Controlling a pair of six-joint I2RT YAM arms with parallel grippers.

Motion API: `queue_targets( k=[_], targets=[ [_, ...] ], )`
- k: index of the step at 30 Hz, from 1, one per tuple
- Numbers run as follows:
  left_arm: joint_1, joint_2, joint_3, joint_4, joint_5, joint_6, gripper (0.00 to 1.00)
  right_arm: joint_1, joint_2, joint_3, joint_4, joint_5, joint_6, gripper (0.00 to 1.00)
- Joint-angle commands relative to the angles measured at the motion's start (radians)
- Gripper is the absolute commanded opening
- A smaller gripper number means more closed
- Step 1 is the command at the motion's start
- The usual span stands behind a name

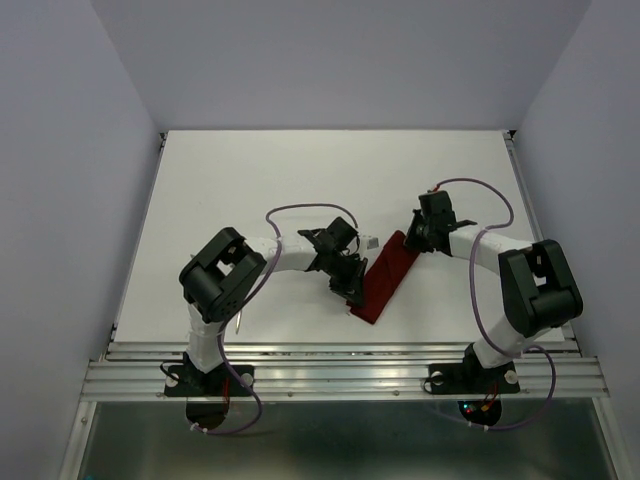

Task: Fold the napkin into a case and place the utensils inside
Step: Move the smaller rectangle-folded napkin to the center of the board.

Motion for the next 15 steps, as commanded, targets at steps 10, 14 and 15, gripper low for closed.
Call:
queue_targets(
  k=[10,14,15],
  targets=[
    [0.109,0.076,0.134,-0.084,-0.161,0.065,0.00,-0.005,0.069,-0.005,0.034,0.168,0.069,0.09],
    [0.128,0.093,0.198,-0.122,-0.182,0.075,0.00,-0.014,0.120,0.049,0.041,0.177,0.074,0.09],
    [0.132,0.090,0.206,-0.124,-0.185,0.074,0.00,-0.014,0.125,0.059,0.041,0.175,0.074,0.09]
  ],
)
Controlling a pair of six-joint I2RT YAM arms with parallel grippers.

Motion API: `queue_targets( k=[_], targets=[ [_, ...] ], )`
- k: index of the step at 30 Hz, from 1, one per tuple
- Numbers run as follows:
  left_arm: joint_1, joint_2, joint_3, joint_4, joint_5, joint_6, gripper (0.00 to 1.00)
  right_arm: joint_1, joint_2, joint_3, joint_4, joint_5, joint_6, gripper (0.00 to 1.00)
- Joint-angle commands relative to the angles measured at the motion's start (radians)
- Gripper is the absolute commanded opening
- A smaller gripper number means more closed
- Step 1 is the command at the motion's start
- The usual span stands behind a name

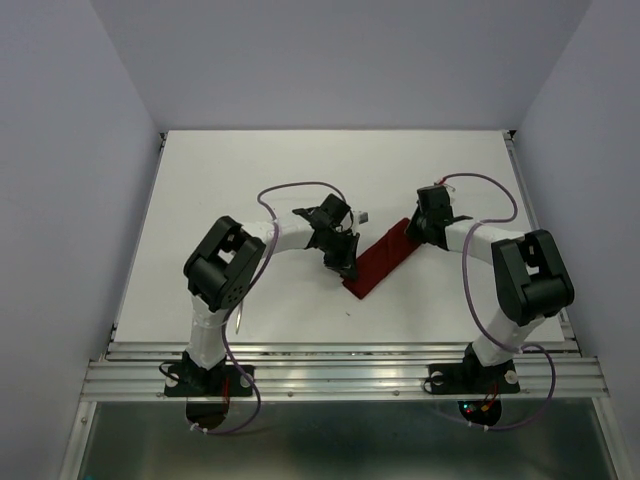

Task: Fold the napkin into a case and place the utensils inside
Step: Move the smaller rectangle-folded napkin to the center of the board, then rotate the spoon at the corner of the board.

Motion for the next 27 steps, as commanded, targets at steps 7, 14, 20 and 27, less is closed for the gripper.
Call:
queue_targets(
  k=[7,14,20,27],
  targets=[
    [0.044,-0.041,0.103,-0.085,-0.145,0.055,0.01,-0.011,-0.033,0.075,-0.073,-0.023,-0.012,0.12],
    [0.113,-0.193,0.107,-0.165,-0.223,0.048,0.19,-0.011,-0.227,0.078,-0.134,0.000,-0.075,0.41],
    [0.247,-0.336,-0.025,-0.223,-0.334,0.028,0.42,-0.011,-0.293,0.046,-0.162,-0.010,-0.092,0.54],
    [0.438,-0.500,-0.197,-0.300,-0.541,-0.102,0.81,-0.011,-0.293,0.006,-0.160,-0.077,-0.078,0.61]
  ],
)
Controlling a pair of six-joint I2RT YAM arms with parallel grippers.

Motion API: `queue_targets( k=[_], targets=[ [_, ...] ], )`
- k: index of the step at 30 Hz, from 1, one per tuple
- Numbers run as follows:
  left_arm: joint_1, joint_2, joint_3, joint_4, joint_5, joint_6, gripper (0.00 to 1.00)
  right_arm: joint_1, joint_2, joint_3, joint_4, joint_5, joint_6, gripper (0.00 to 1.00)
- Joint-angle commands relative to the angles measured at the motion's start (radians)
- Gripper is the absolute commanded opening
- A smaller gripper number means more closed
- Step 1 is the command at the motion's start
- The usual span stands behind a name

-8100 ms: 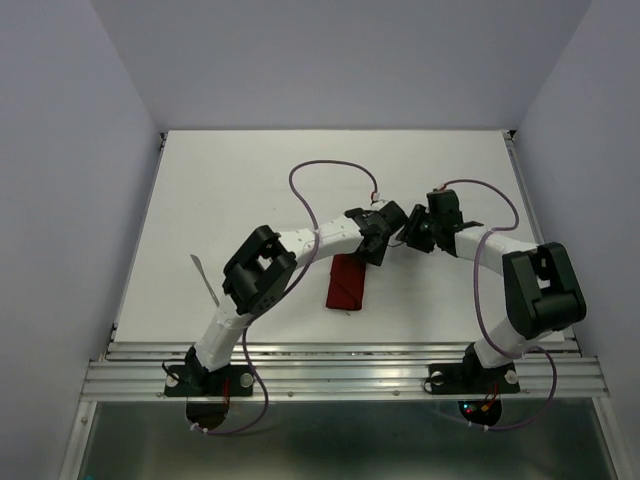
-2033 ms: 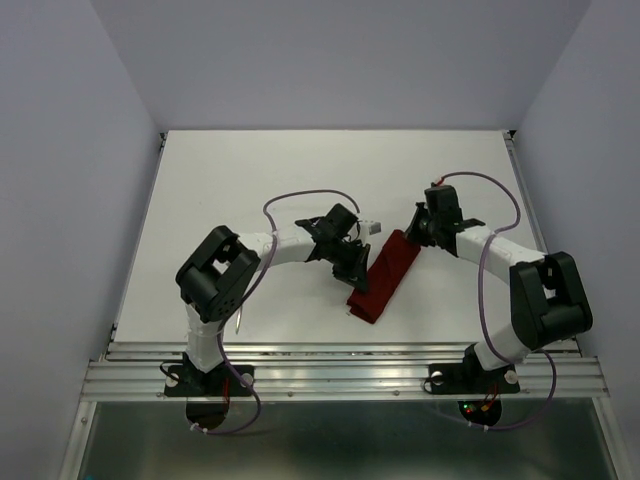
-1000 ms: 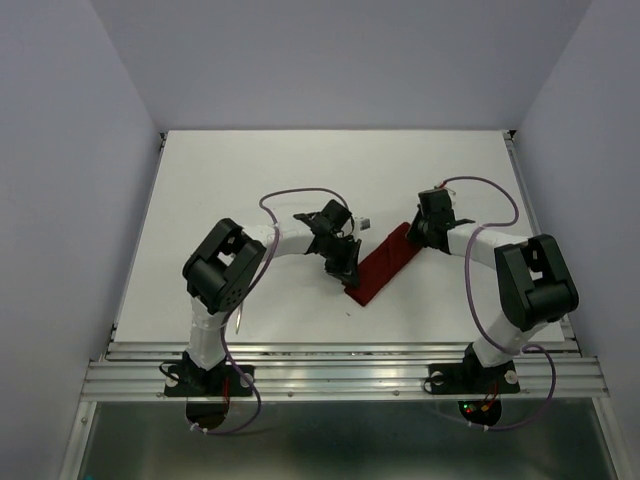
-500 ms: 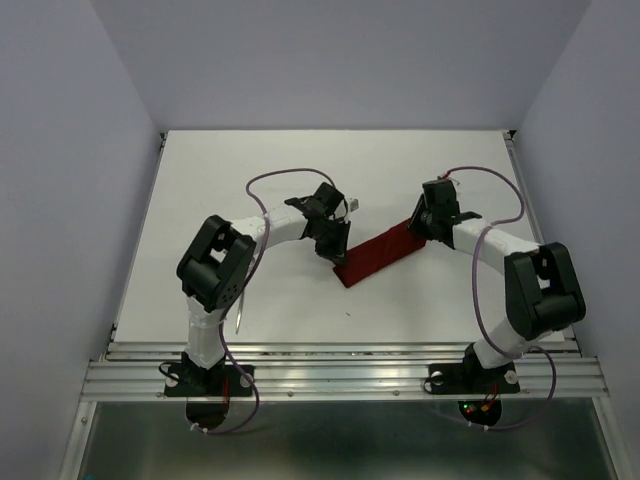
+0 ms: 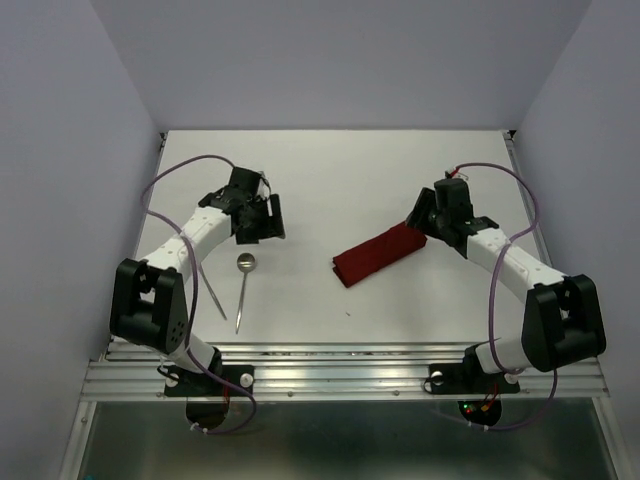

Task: Fold the napkin into a case and place the utensils inside
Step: Rotate the spoon at the corner of the board.

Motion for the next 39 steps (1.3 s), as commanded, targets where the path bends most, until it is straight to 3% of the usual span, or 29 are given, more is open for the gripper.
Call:
queue_targets(
  k=[1,6,11,18,22,29,33,36,39],
  targets=[
    [0.070,-0.088,-0.089,-0.105,-0.241,-0.108,0.81,-0.005,-0.006,-0.012,-0.006,-0.042,-0.006,0.62],
    [0.087,-0.096,-0.162,-0.169,-0.366,-0.221,0.82,-0.005,0.000,-0.012,-0.002,-0.068,-0.003,0.64],
    [0.088,-0.074,-0.230,-0.138,-0.331,-0.284,0.81,-0.005,-0.005,-0.013,0.000,-0.076,0.003,0.65],
    [0.088,-0.046,-0.310,-0.086,-0.299,-0.321,0.71,-0.005,-0.009,-0.019,-0.002,-0.077,0.007,0.65],
    [0.088,-0.040,-0.343,-0.040,-0.264,-0.344,0.63,-0.005,-0.011,-0.021,0.001,-0.079,0.013,0.65],
    [0.087,0.033,-0.367,0.071,-0.158,-0.387,0.23,-0.005,-0.025,-0.022,-0.005,-0.068,0.012,0.65],
    [0.085,0.029,-0.341,0.156,-0.029,-0.474,0.18,-0.005,-0.035,-0.027,-0.009,-0.062,0.010,0.65],
    [0.085,0.044,-0.263,0.196,0.017,-0.540,0.19,-0.005,-0.040,-0.030,-0.012,-0.064,0.009,0.65],
    [0.085,0.107,-0.148,0.187,0.005,-0.568,0.41,-0.005,-0.051,-0.033,-0.023,-0.070,0.009,0.65]
  ],
)
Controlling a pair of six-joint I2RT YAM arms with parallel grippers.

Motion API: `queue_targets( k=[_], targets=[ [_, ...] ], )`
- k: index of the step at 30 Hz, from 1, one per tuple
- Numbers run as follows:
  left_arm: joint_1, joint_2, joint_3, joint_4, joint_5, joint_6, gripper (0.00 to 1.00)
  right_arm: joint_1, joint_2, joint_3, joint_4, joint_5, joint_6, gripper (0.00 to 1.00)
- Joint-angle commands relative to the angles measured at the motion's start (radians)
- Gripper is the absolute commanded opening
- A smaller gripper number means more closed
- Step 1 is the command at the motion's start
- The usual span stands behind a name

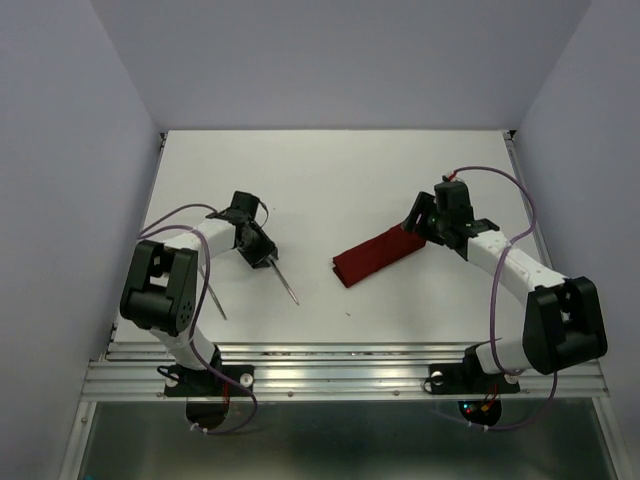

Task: Fold the napkin into a case and place the utensils inside
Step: Rotate the spoon at the corner of the board.

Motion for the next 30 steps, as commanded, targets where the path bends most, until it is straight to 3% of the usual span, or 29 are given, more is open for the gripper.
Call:
queue_targets(
  k=[1,2,3,6,12,19,22,30],
  targets=[
    [-0.003,0.089,0.151,0.061,0.025,-0.087,0.48,-0.005,-0.045,-0.008,-0.004,0.008,-0.002,0.65],
    [-0.003,0.105,0.193,0.061,0.027,-0.089,0.62,-0.005,-0.055,-0.011,-0.007,0.008,-0.002,0.65],
    [-0.003,0.116,0.211,0.063,0.028,-0.089,0.67,-0.005,-0.058,-0.013,-0.010,0.014,-0.002,0.65],
    [-0.005,0.120,0.247,0.069,0.033,-0.072,0.76,-0.005,-0.080,-0.025,-0.021,0.029,0.000,0.65],
    [-0.057,0.063,0.329,0.029,-0.091,0.086,0.71,-0.005,-0.085,-0.048,-0.022,0.022,0.010,0.65],
    [-0.184,0.249,0.549,-0.120,-0.113,0.294,0.69,-0.005,-0.063,-0.047,-0.013,0.005,0.018,0.65],
    [-0.212,0.319,0.603,-0.152,-0.151,0.307,0.69,-0.005,-0.072,-0.050,-0.015,0.005,0.017,0.65],
    [-0.170,0.386,0.572,-0.161,-0.234,0.242,0.68,-0.005,-0.088,-0.062,-0.018,0.008,0.020,0.65]
  ],
)
